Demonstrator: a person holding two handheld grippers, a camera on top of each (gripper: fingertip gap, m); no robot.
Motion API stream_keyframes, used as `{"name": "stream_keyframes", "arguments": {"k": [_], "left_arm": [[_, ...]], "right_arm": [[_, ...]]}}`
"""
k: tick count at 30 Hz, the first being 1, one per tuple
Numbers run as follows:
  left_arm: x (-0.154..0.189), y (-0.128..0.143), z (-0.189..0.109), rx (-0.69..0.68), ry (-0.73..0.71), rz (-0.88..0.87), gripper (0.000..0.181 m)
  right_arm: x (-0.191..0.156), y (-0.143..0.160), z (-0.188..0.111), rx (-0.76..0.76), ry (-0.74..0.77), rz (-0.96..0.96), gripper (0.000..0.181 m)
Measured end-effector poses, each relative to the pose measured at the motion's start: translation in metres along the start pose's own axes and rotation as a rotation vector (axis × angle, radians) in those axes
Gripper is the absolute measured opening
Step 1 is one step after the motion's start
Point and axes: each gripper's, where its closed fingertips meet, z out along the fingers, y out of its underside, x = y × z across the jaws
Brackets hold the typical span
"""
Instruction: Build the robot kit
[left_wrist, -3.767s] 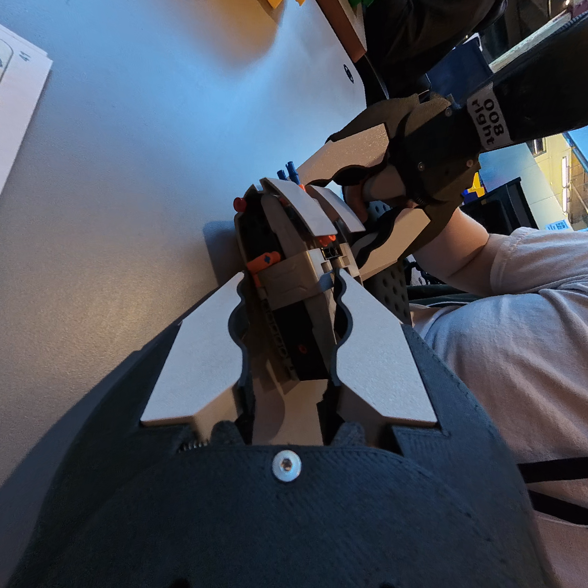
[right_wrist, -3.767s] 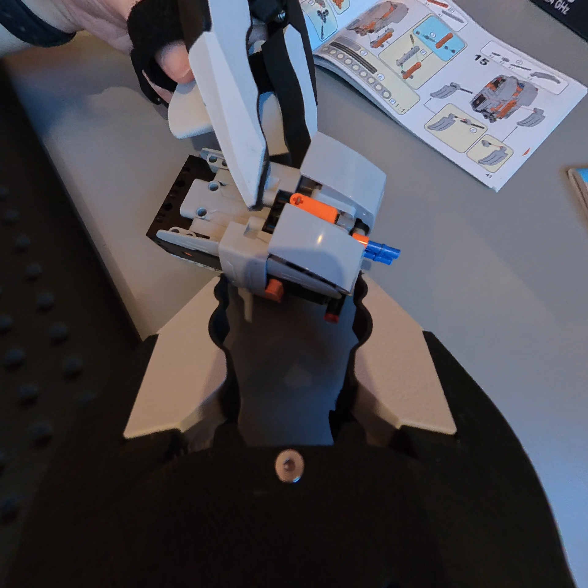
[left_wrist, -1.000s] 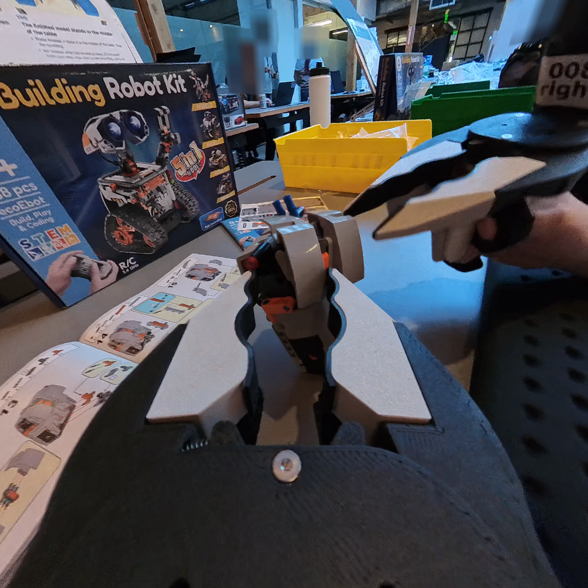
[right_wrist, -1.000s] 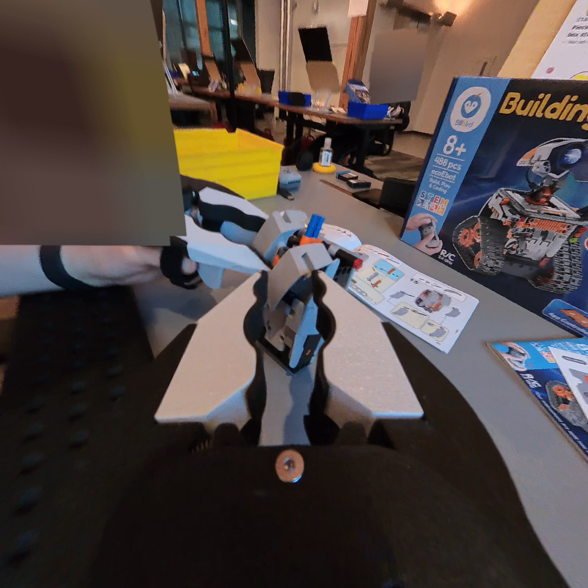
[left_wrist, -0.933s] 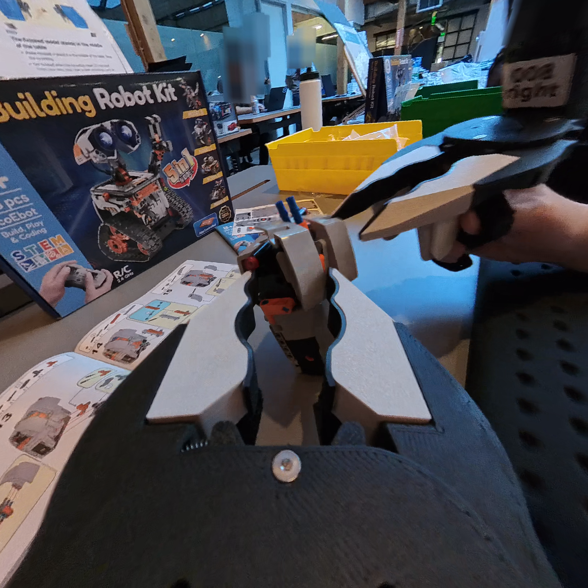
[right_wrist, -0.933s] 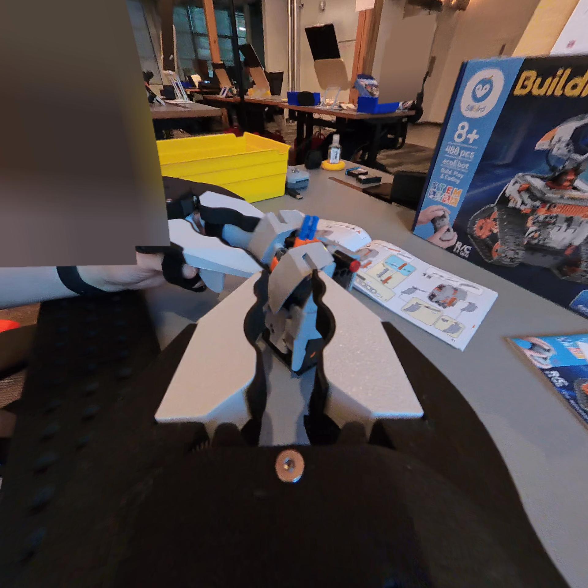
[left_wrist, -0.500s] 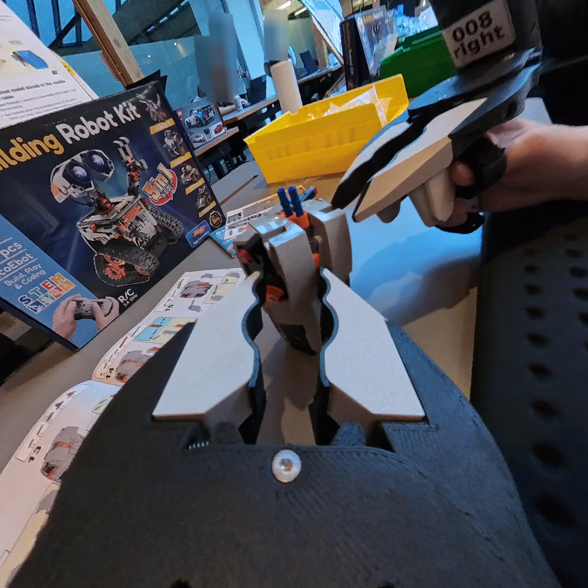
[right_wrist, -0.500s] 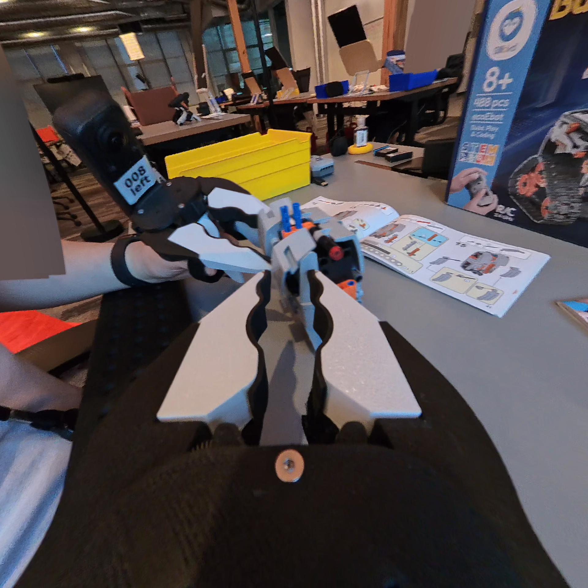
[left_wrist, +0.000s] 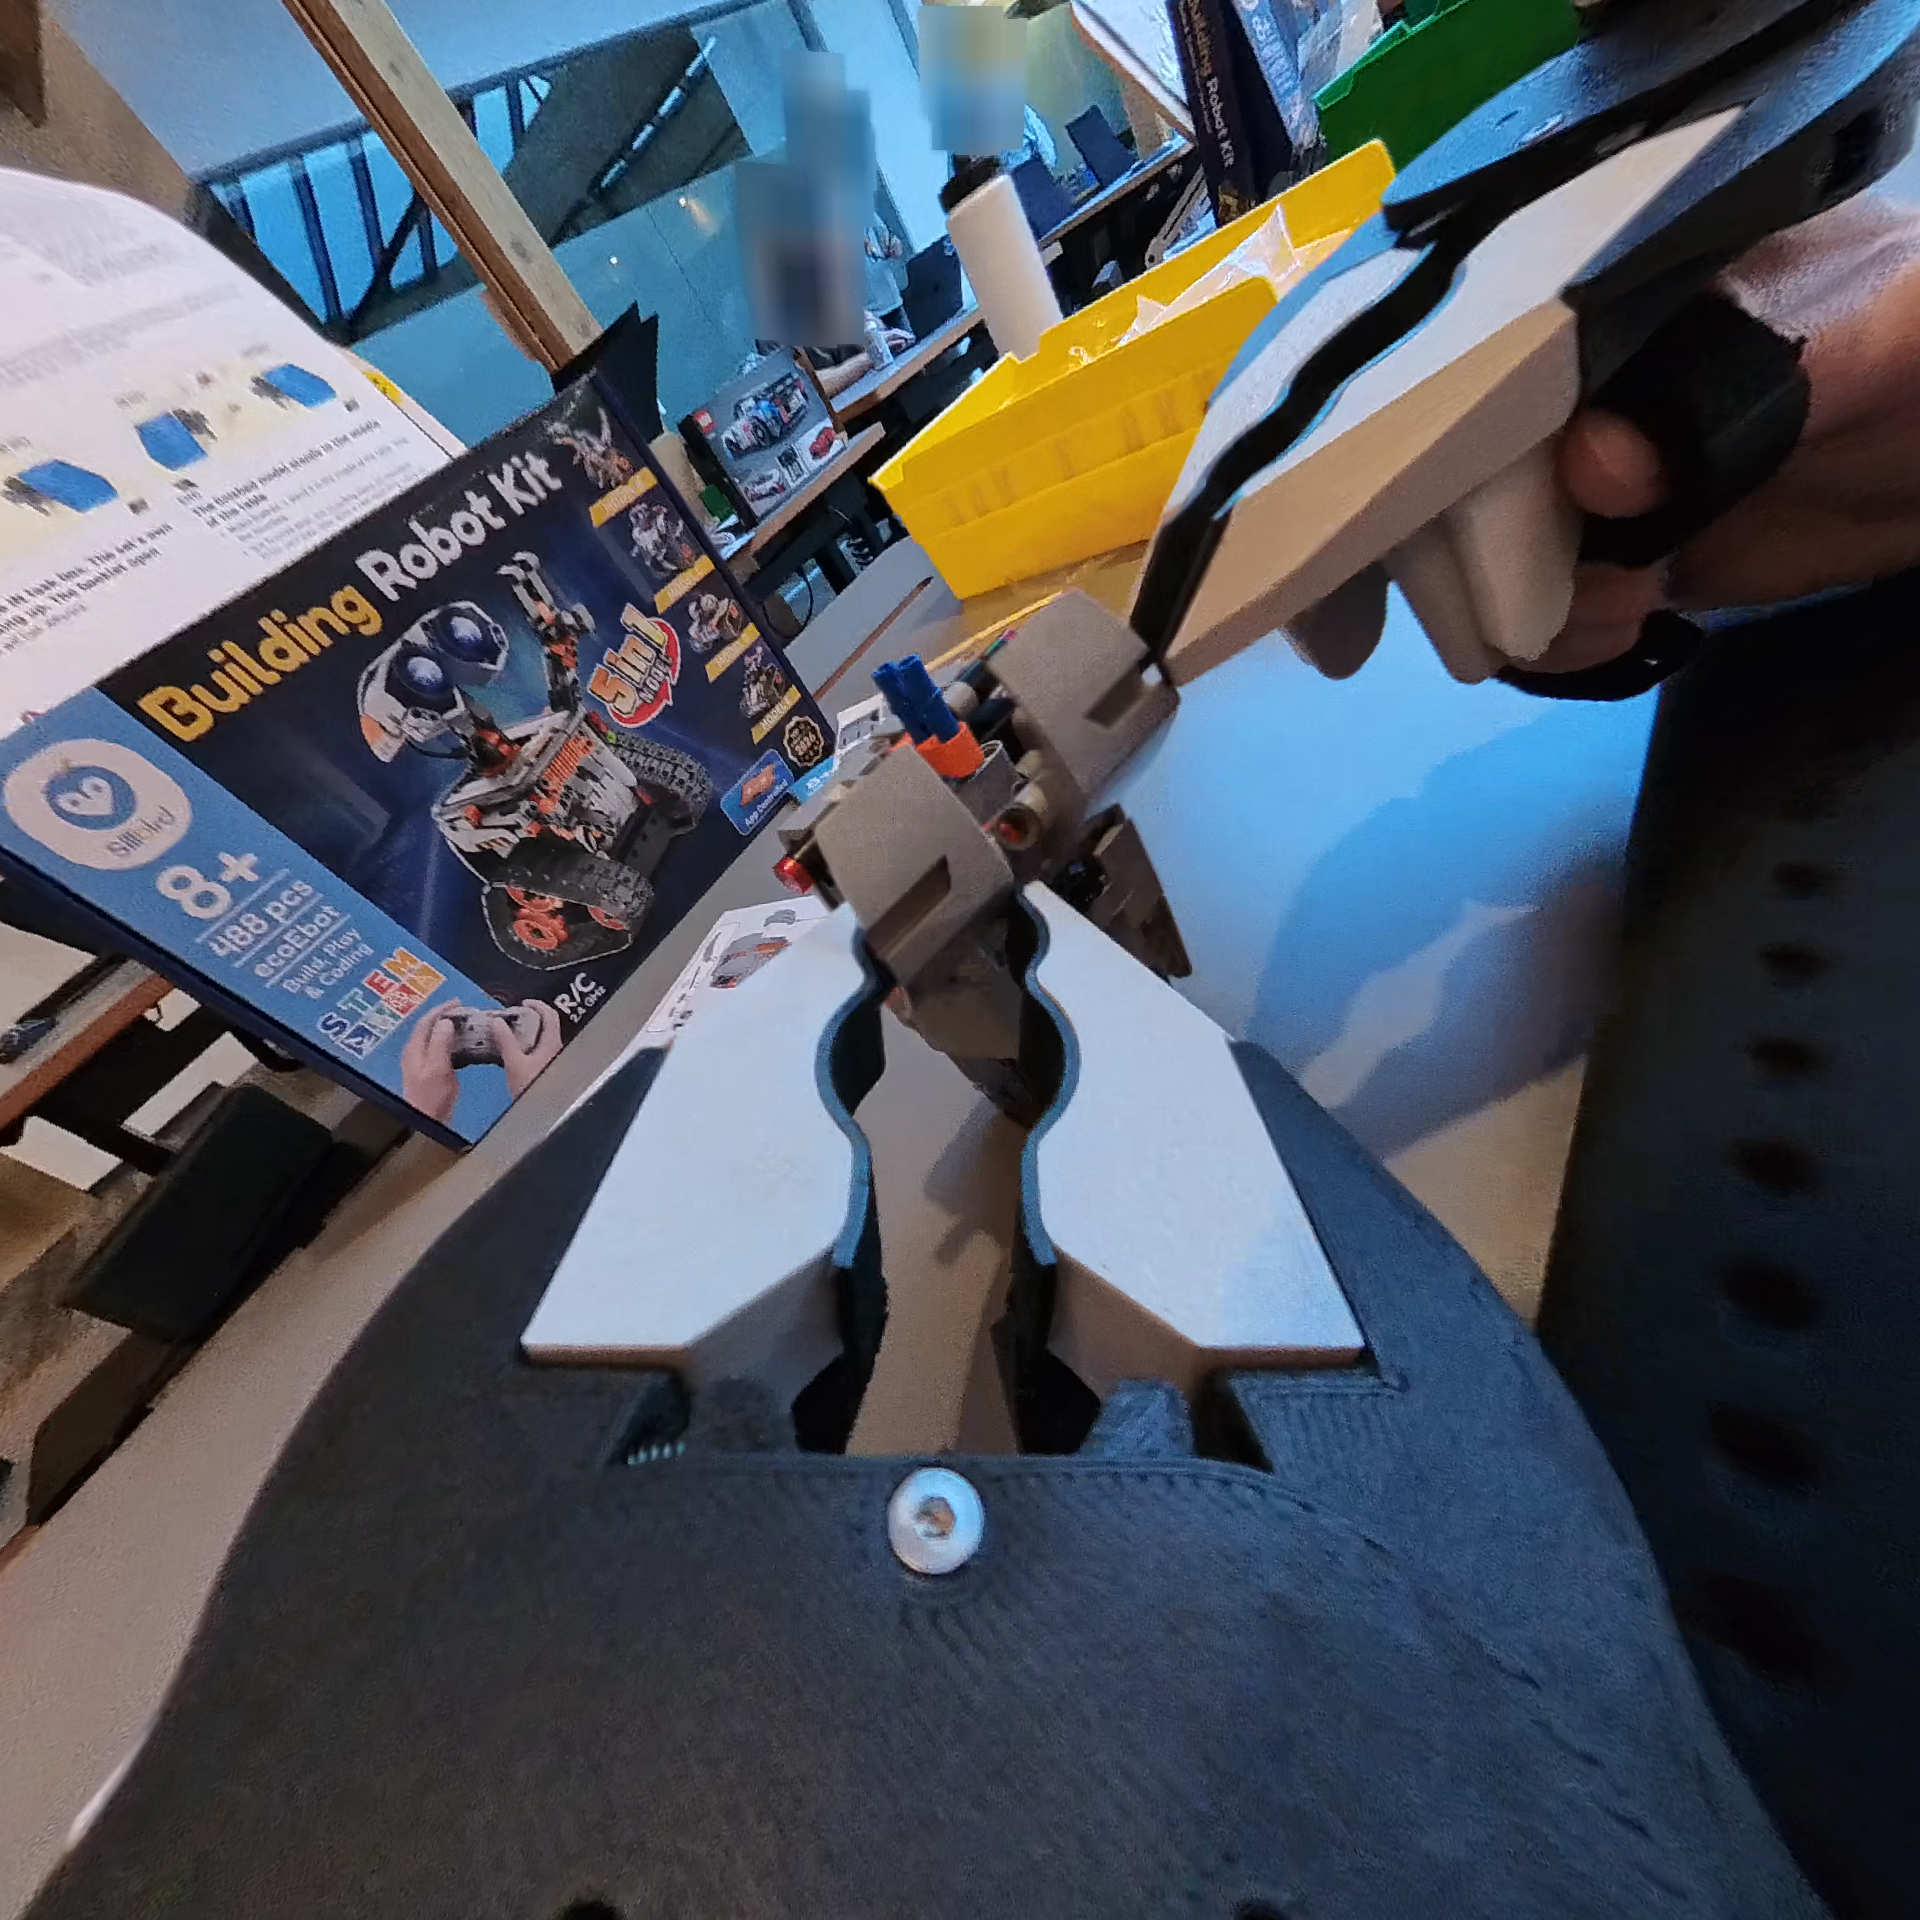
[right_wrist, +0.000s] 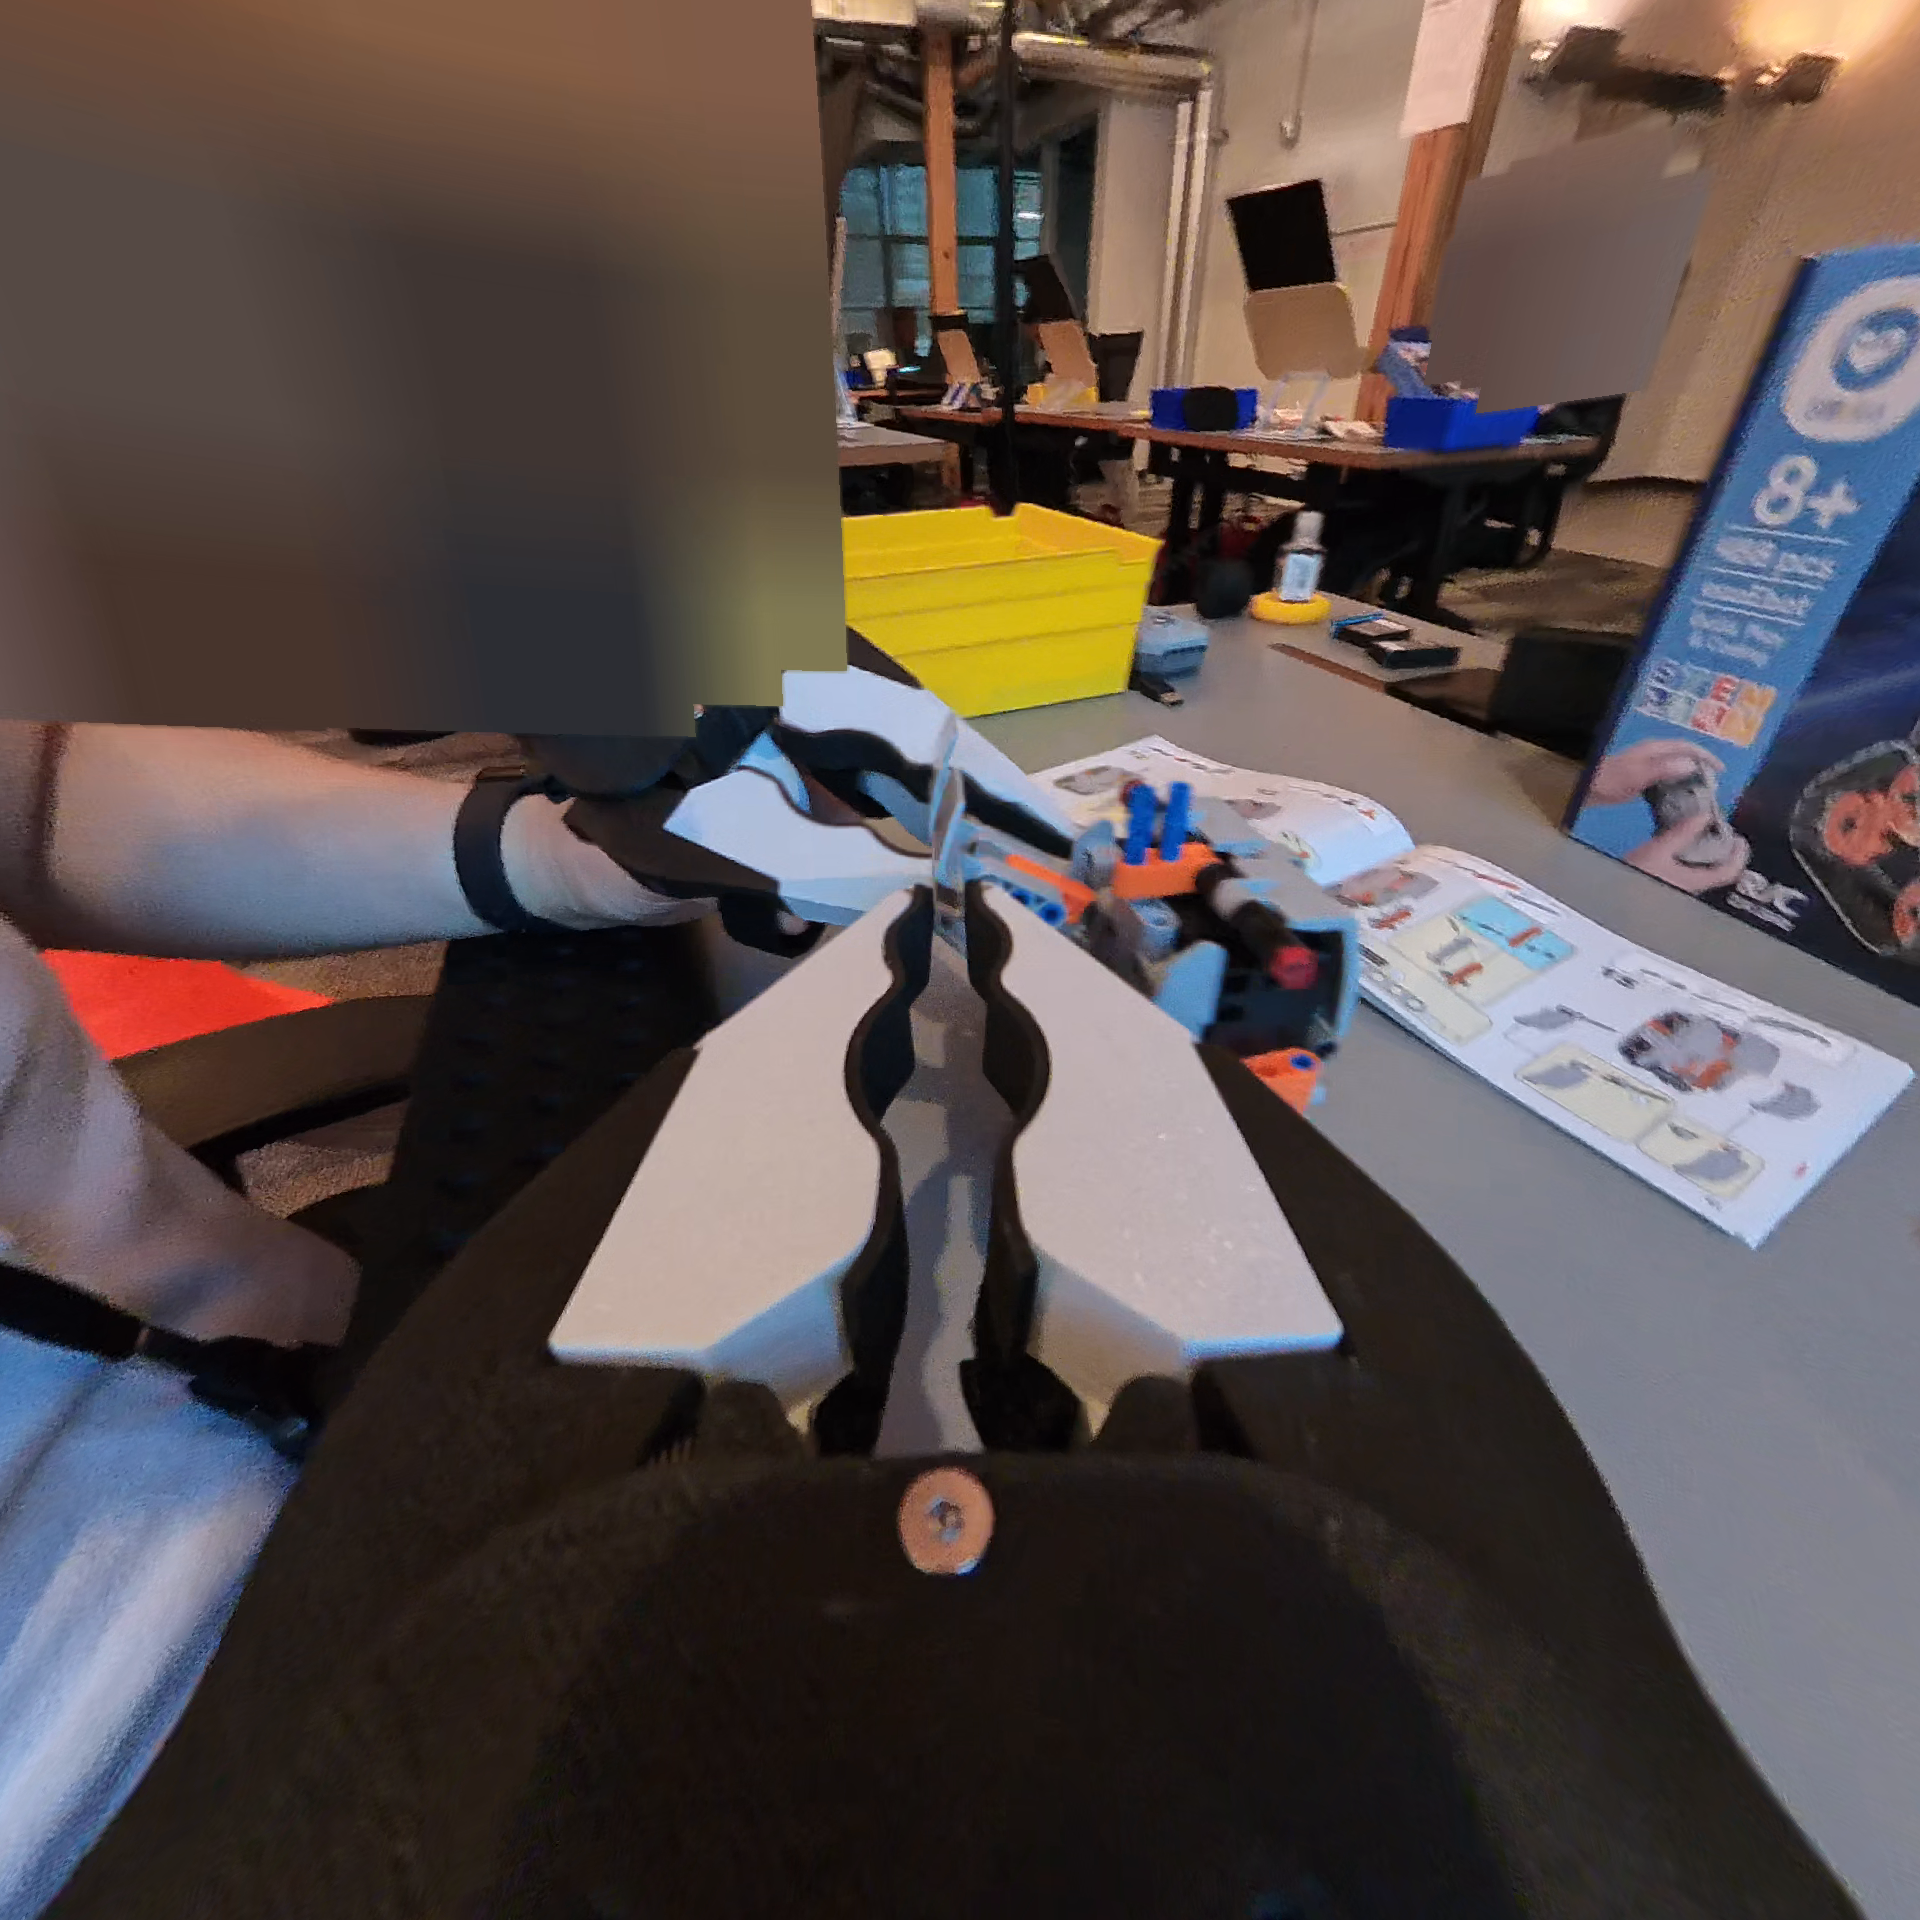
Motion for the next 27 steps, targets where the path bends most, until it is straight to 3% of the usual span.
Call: {"name": "stream_keyframes", "arguments": {"k": [6,10,12,15,17,21,27], "left_arm": [[0.009,0.0,-0.021,0.005,0.034,0.062,0.014],[0.009,0.002,-0.032,0.018,0.074,0.012,0.014],[0.006,0.004,-0.034,0.013,0.085,-0.029,0.014],[0.005,0.008,-0.034,0.003,0.096,-0.052,0.014],[0.004,0.012,-0.034,-0.017,0.092,-0.056,0.014],[0.008,0.015,-0.034,-0.033,0.122,-0.098,0.014],[0.01,0.019,-0.033,-0.052,0.169,-0.186,0.014]], "right_arm": [[-0.012,0.008,0.003,-0.043,-0.054,-0.023,0.001],[0.014,-0.015,-0.004,-0.062,0.003,-0.16,0.038],[0.038,-0.022,-0.003,-0.101,0.058,-0.23,0.068],[0.064,0.003,0.011,-0.274,0.054,-0.262,0.083],[0.064,0.014,0.022,-0.351,-0.012,-0.232,0.082],[0.063,0.034,0.034,-0.497,-0.096,-0.24,0.057],[0.058,0.036,0.04,-0.513,-0.155,-0.193,0.044]]}}
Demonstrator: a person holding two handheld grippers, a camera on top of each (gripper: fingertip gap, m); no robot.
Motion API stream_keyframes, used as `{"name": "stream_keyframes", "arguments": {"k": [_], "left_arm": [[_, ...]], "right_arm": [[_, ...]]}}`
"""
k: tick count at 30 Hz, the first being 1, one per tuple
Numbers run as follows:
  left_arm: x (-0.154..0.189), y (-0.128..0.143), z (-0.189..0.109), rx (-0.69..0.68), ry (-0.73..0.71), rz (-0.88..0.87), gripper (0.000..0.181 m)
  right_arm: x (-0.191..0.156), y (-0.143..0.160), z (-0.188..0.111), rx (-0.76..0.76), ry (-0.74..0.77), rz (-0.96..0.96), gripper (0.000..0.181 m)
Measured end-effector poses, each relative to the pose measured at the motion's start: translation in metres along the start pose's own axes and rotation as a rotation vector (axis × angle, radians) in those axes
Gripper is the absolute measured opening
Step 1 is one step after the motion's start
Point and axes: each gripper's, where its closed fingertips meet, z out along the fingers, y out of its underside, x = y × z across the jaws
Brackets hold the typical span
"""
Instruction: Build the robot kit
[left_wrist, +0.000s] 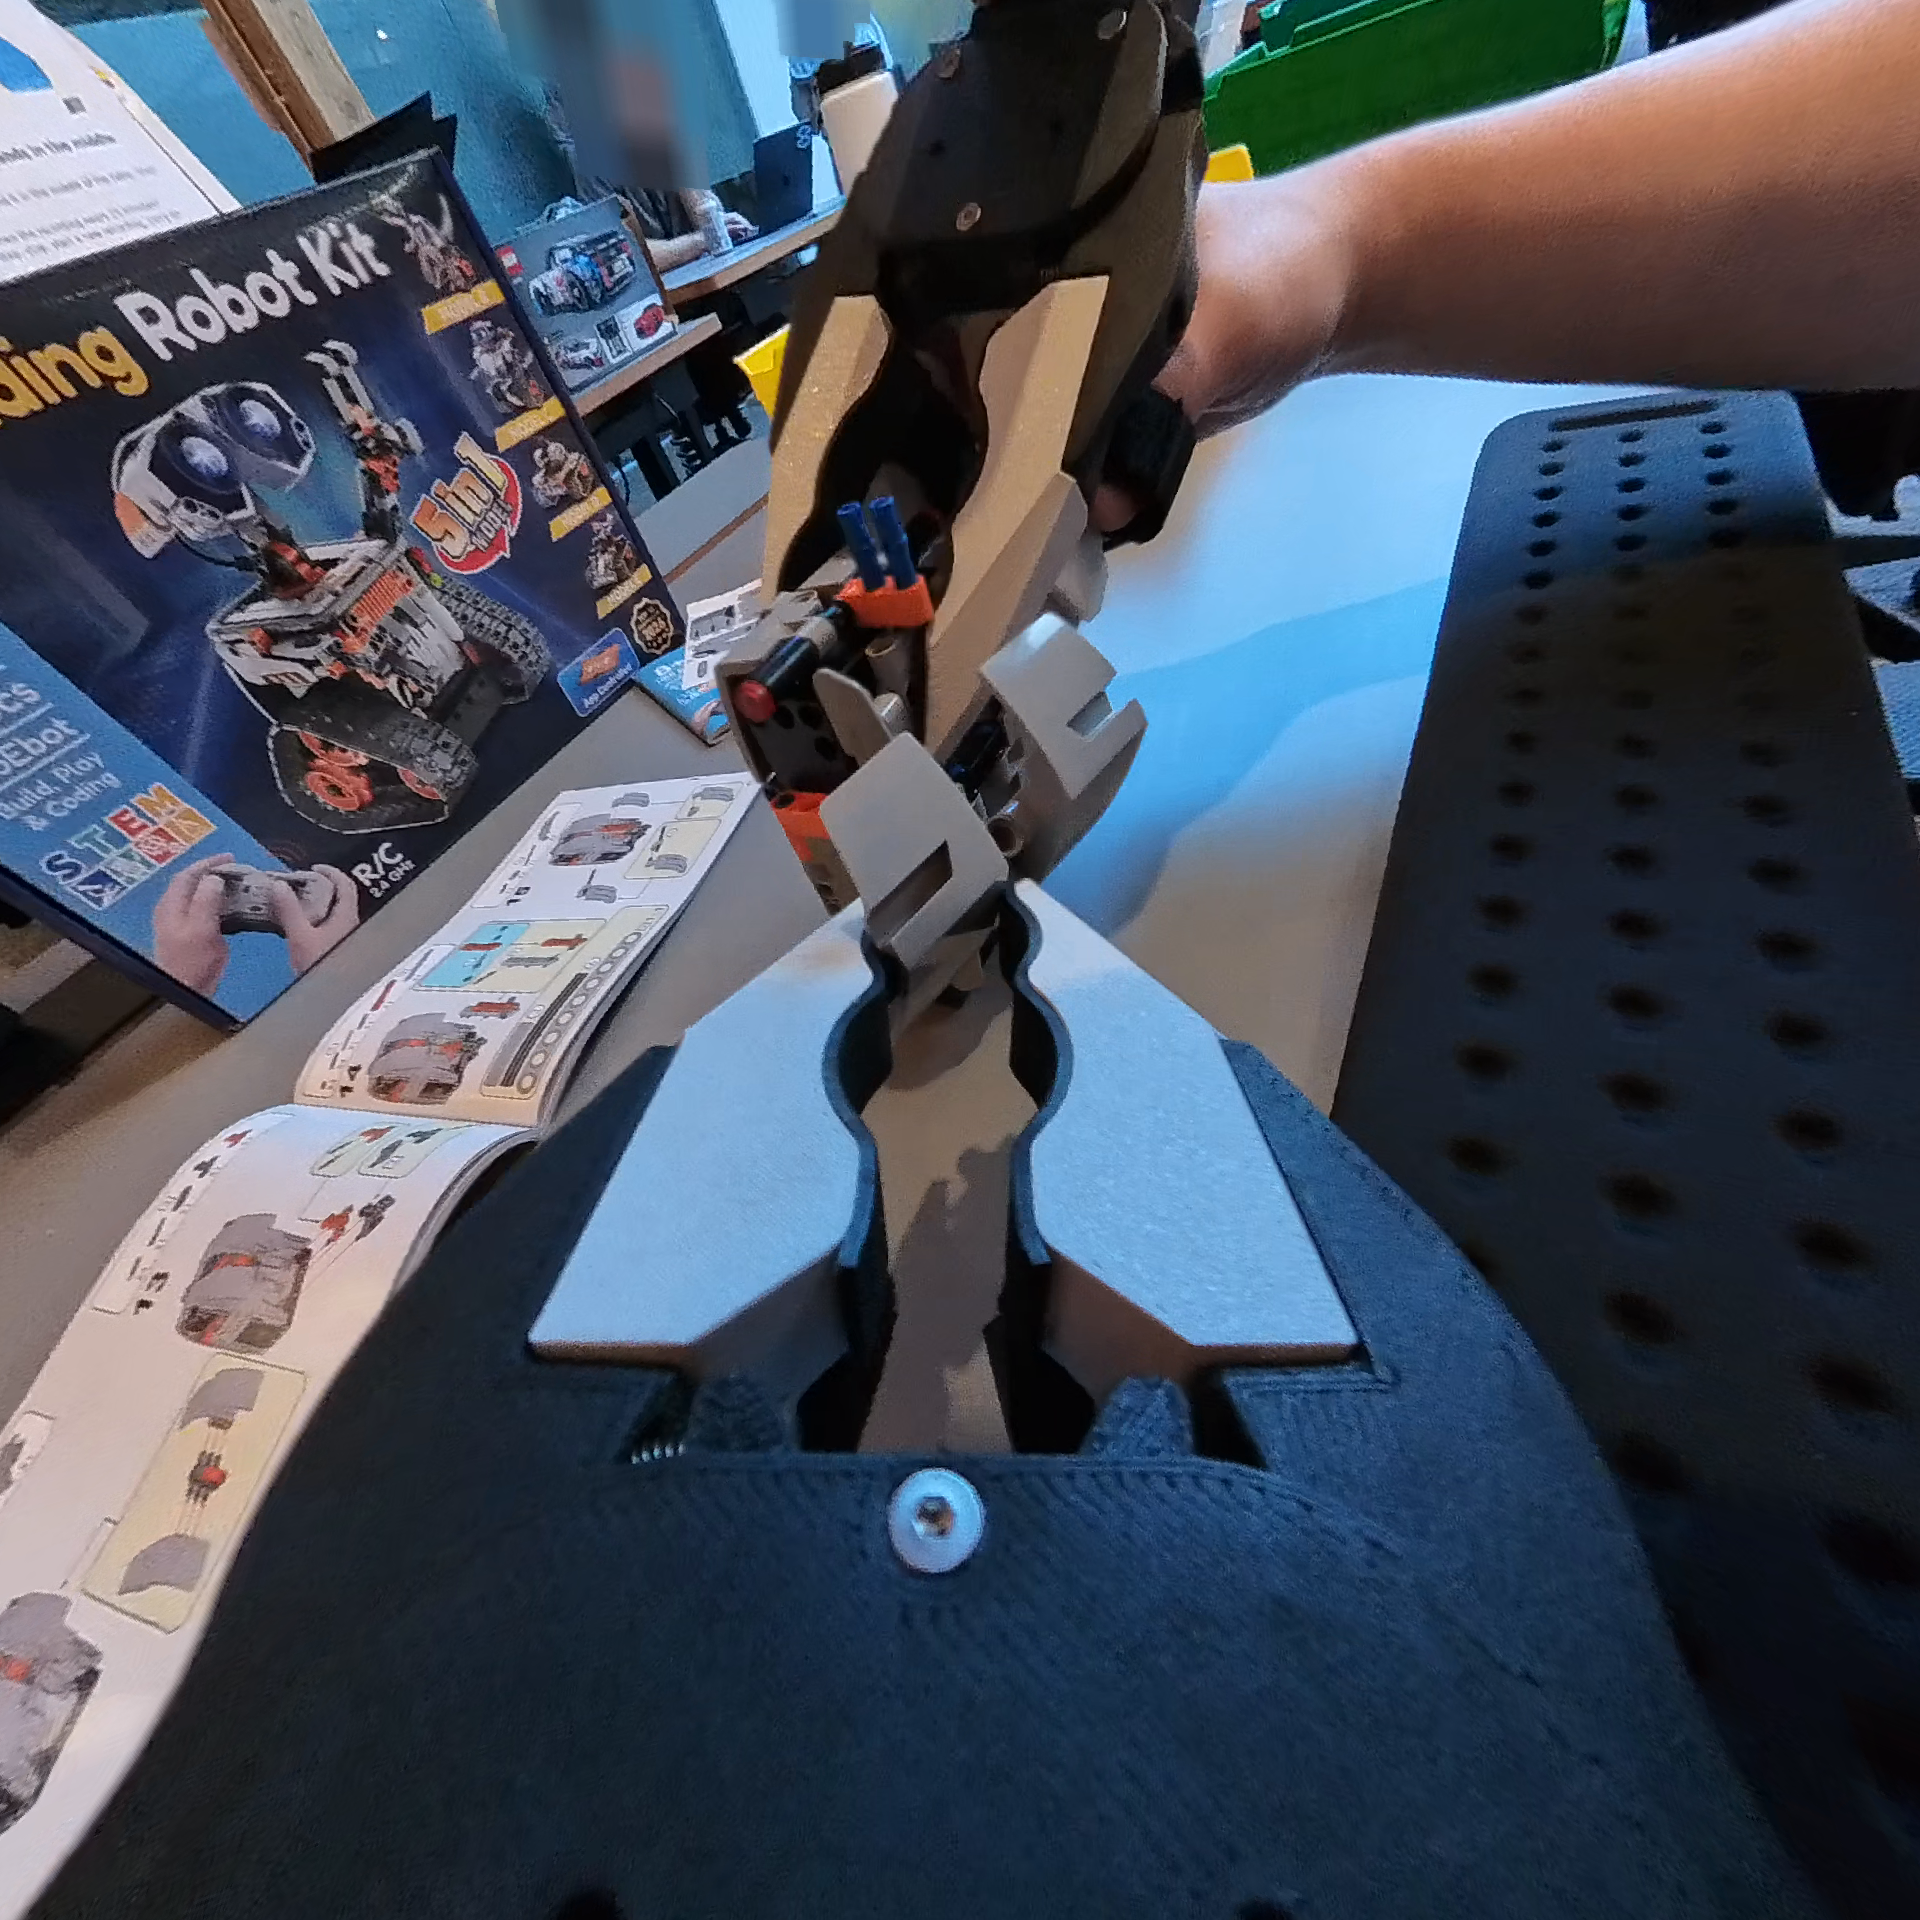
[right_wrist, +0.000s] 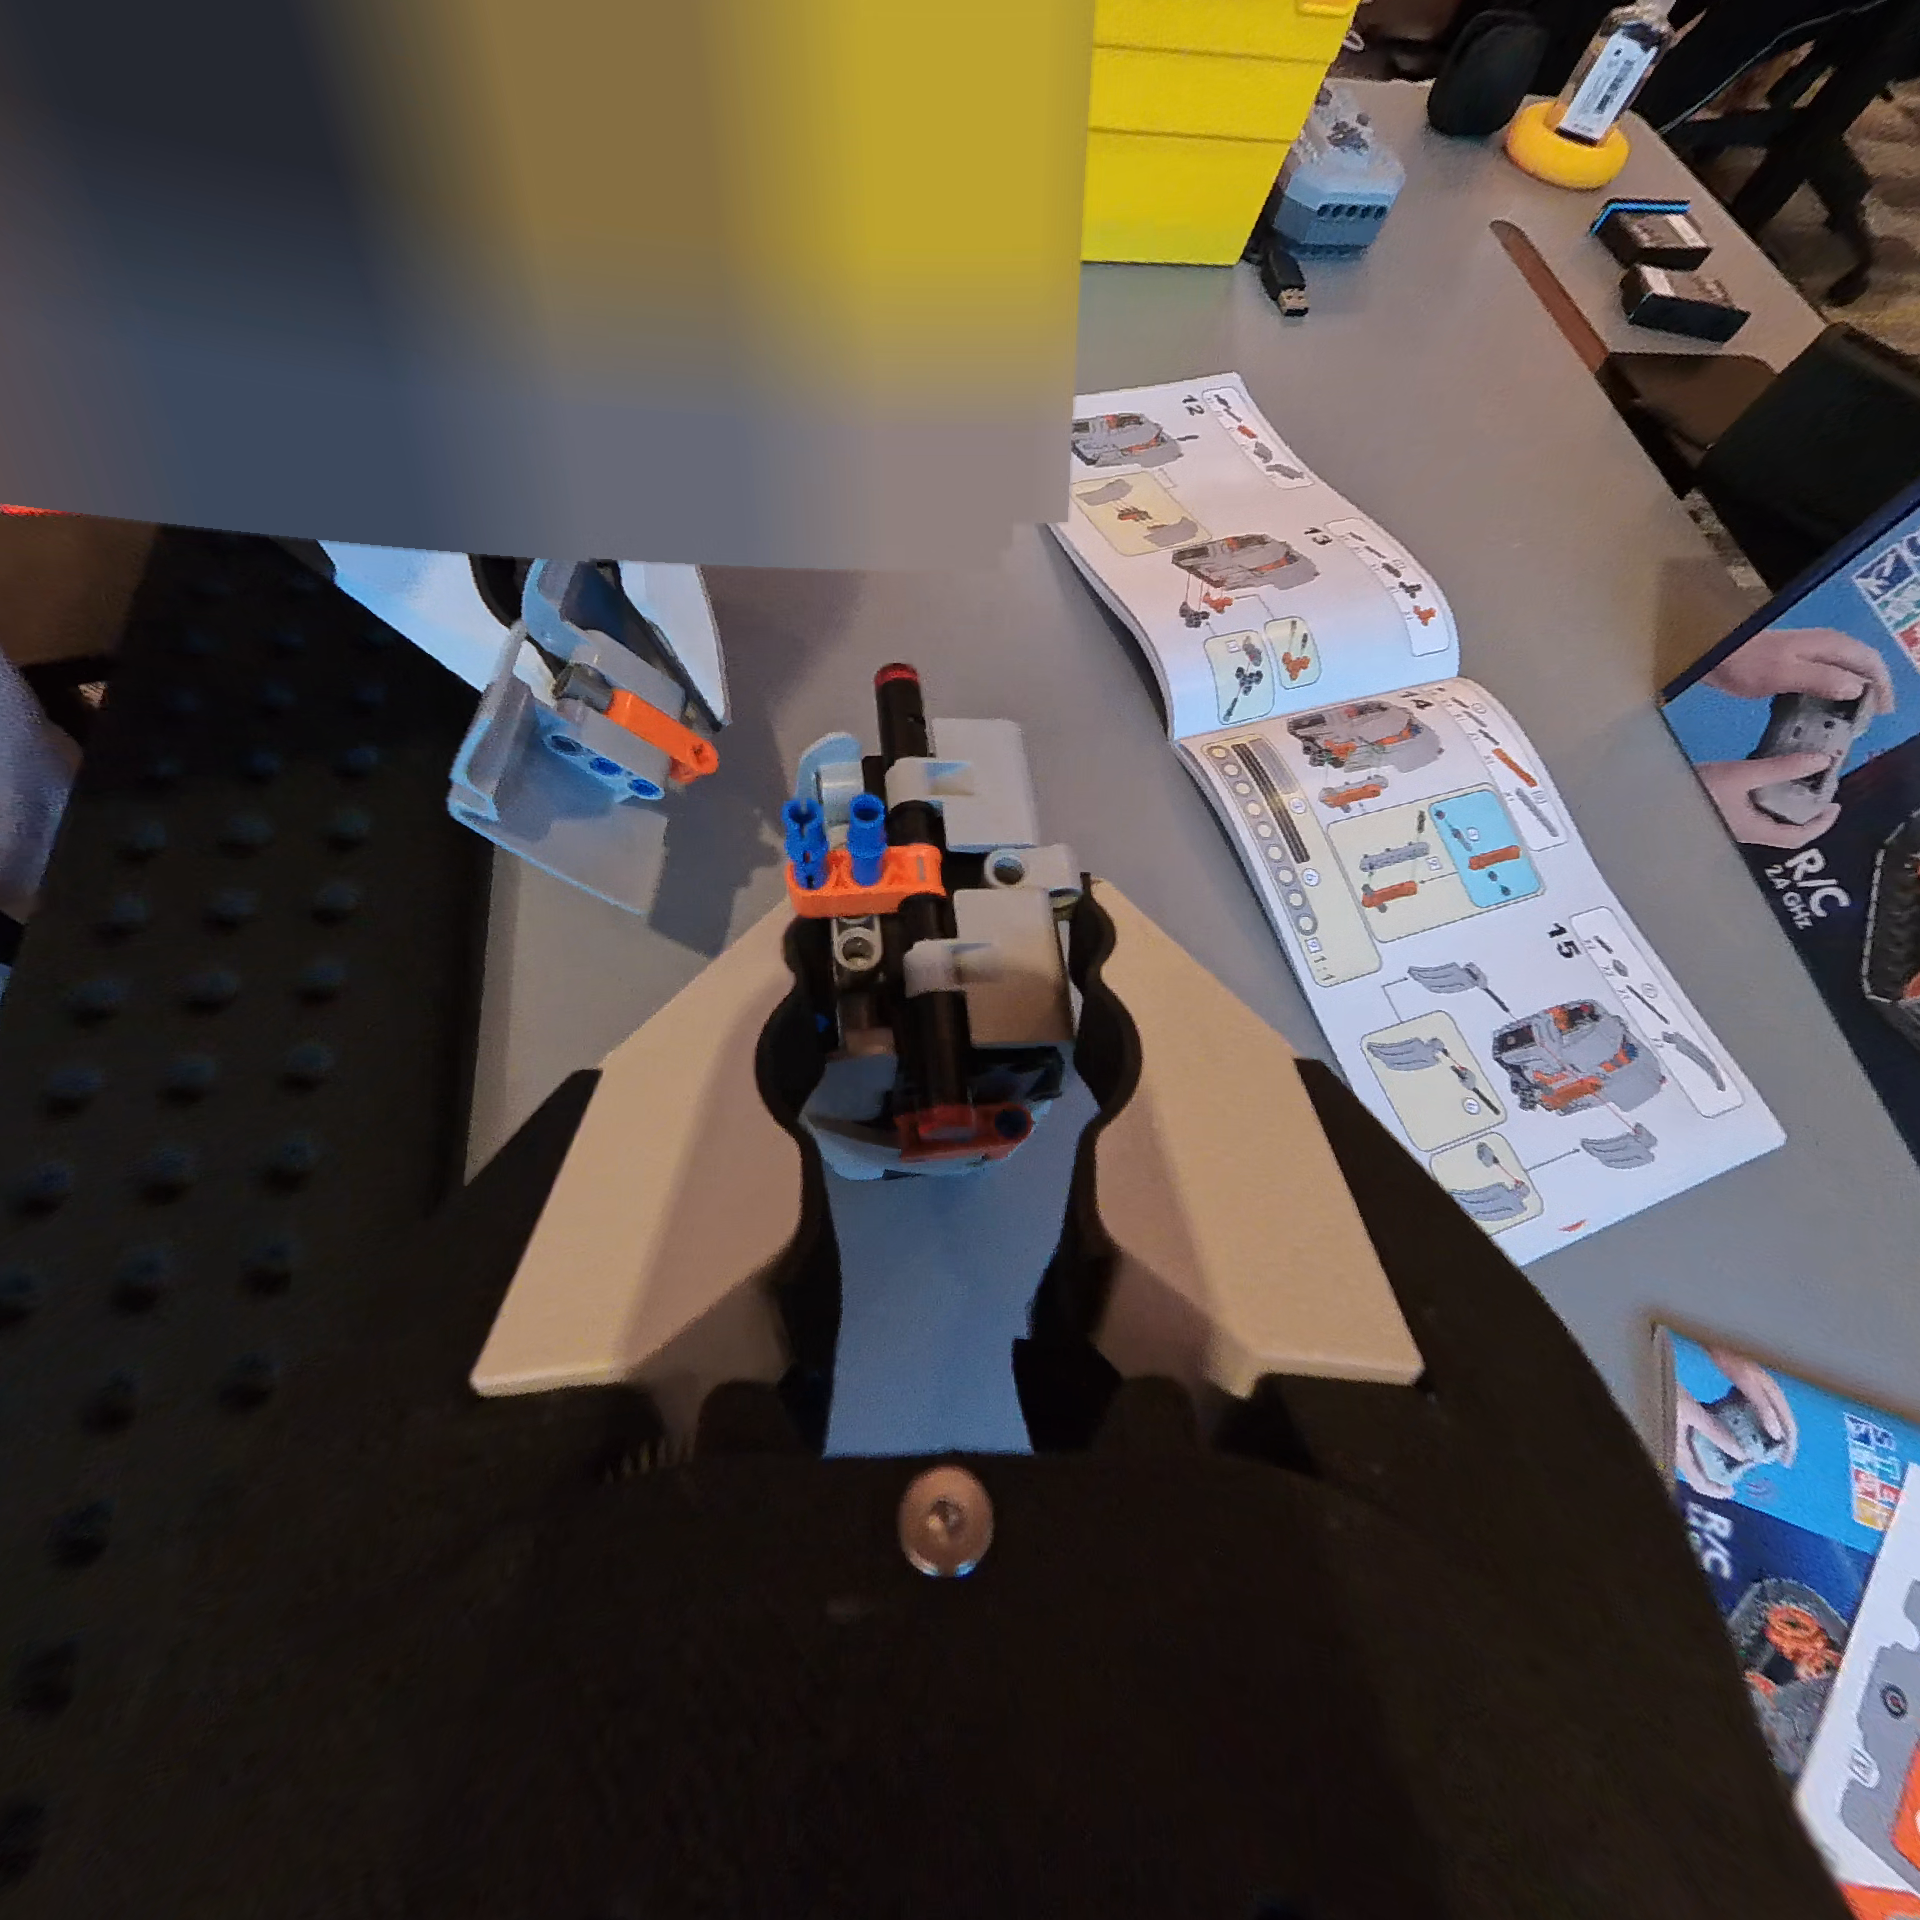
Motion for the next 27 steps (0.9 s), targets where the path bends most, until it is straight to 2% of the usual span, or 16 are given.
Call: {"name": "stream_keyframes", "arguments": {"k": [12,18,25,27], "left_arm": [[0.002,0.003,0.004,-0.014,0.044,-0.078,0.014],[-0.003,0.002,0.014,-0.042,0.081,-0.188,0.014],[-0.007,0.009,0.017,-0.085,0.053,-0.197,0.014],[-0.008,0.01,0.019,-0.094,0.043,-0.205,0.014]], "right_arm": [[0.003,-0.002,0.003,0.003,0.023,-0.015,0.044],[0.003,-0.003,0.004,0.016,0.024,-0.022,0.044],[0.007,-0.004,0.002,0.061,0.039,0.005,0.045],[0.009,-0.004,-0.004,0.094,0.047,0.032,0.052]]}}
